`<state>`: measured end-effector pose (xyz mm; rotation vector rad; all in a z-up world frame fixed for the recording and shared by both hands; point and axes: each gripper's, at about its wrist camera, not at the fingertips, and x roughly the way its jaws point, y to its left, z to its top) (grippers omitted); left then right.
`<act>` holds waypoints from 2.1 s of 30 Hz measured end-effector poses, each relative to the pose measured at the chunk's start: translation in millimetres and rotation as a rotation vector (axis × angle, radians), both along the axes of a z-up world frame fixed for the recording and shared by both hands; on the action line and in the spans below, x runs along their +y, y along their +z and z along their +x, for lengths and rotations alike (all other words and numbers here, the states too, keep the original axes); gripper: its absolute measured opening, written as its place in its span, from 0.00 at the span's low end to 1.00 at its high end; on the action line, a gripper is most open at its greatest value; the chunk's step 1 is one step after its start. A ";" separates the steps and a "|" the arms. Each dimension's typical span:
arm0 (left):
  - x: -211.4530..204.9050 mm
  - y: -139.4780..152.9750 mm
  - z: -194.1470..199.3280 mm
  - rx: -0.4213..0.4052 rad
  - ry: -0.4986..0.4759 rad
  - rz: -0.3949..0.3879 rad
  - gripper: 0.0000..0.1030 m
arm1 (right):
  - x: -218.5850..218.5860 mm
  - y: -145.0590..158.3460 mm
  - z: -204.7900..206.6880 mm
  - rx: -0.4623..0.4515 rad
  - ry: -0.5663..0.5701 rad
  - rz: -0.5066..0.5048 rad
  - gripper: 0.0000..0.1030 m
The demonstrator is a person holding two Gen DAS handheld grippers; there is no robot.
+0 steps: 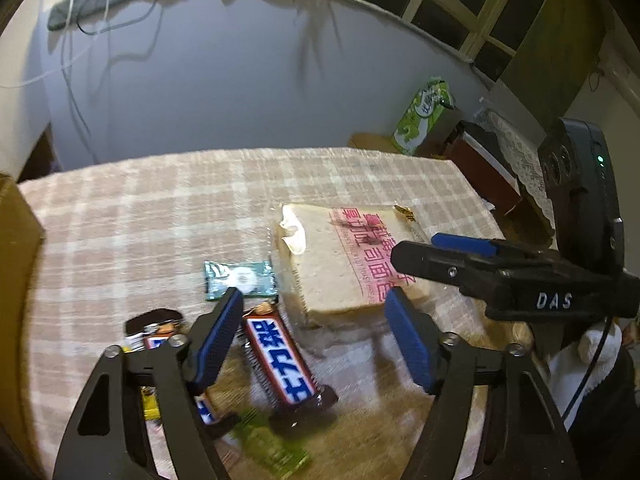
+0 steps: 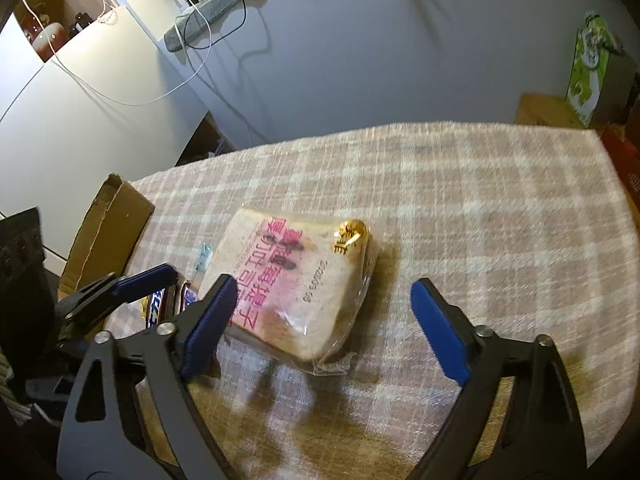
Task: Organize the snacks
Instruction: 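Close both grippers on the sides of the bagged bread loaf, then lift the bread loaf with both grippers and carry it over the box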
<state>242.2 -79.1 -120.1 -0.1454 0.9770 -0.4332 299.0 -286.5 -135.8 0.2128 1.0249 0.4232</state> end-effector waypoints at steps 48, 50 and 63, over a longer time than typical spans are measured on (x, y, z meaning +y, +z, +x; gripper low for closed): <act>75.2 67.2 -58.5 -0.210 0.178 0.061 0.46 | 121.8 82.0 -37.8 -0.147 0.206 0.018 0.54; 85.6 69.8 -63.1 -0.218 0.201 0.062 0.46 | 134.8 85.1 -39.2 -0.152 0.224 0.022 0.54; 148.4 78.4 -87.3 -0.244 0.331 0.040 0.46 | 210.4 96.3 -49.3 -0.176 0.327 0.023 0.54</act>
